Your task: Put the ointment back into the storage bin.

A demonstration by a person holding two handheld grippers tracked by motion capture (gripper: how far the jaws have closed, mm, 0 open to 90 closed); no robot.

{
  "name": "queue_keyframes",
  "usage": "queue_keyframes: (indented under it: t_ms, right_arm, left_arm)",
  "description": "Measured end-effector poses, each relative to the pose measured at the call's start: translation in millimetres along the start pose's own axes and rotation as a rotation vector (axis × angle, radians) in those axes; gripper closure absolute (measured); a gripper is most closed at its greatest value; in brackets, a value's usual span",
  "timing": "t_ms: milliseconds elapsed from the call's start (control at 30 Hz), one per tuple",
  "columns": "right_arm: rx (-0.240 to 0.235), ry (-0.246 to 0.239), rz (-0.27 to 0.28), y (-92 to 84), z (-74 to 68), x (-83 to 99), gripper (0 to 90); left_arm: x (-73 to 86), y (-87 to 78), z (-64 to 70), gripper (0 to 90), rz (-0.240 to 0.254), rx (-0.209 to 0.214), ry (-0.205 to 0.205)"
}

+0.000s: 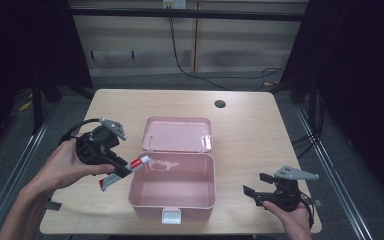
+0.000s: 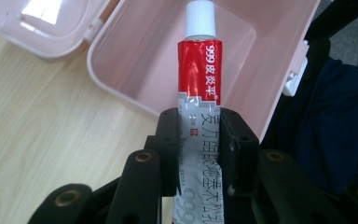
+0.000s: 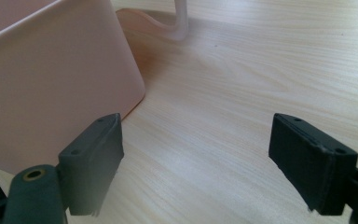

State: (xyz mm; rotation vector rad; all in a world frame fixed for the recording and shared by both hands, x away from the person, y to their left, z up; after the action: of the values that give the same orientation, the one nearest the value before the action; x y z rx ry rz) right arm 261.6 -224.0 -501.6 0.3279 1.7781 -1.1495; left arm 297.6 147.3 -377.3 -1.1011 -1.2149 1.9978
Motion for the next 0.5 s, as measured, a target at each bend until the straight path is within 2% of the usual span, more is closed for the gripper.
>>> queue_keyframes:
  t_ms: [100,333,400,467,500]
  right_arm:
    - [-0.001,0.001,0.002,-0.1,0.0,-0.1,17.3]
    - [-0.002,0.000,-0.001,0.0,-0.1,0.2,17.1]
    - [-0.002,0.000,-0.001,0.1,-0.1,0.1,17.1]
    - [-0.002,0.000,-0.001,0.1,-0.2,0.0,17.1]
    - [-0.002,0.000,0.000,0.1,-0.3,-0.1,17.1]
  left_arm:
    - [-4.4,3.7,4.6,70.8,-0.023,0.002,0.034]
    - [-14.6,11.0,12.1,70.8,-0.024,-0.005,0.054]
    - [-17.7,12.7,14.0,70.8,-0.036,0.004,0.077]
    - [-21.7,15.5,17.4,70.8,-0.028,0.011,0.068]
    - [-23.0,16.8,18.2,70.8,-0.038,0.016,0.084]
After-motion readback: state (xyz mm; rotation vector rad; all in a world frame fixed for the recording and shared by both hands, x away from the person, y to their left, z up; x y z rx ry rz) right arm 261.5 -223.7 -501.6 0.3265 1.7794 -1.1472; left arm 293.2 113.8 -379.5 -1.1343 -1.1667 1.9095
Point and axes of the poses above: each handheld gripper's, and its own axes: y roughly forward along the jaws, x roughly out of its underside, z roughly to its right, the point moved 9 cm from there along y, roughly forward along the jaws, and after that the axes turned 8 degrees about -y, right-handed, at the moved point
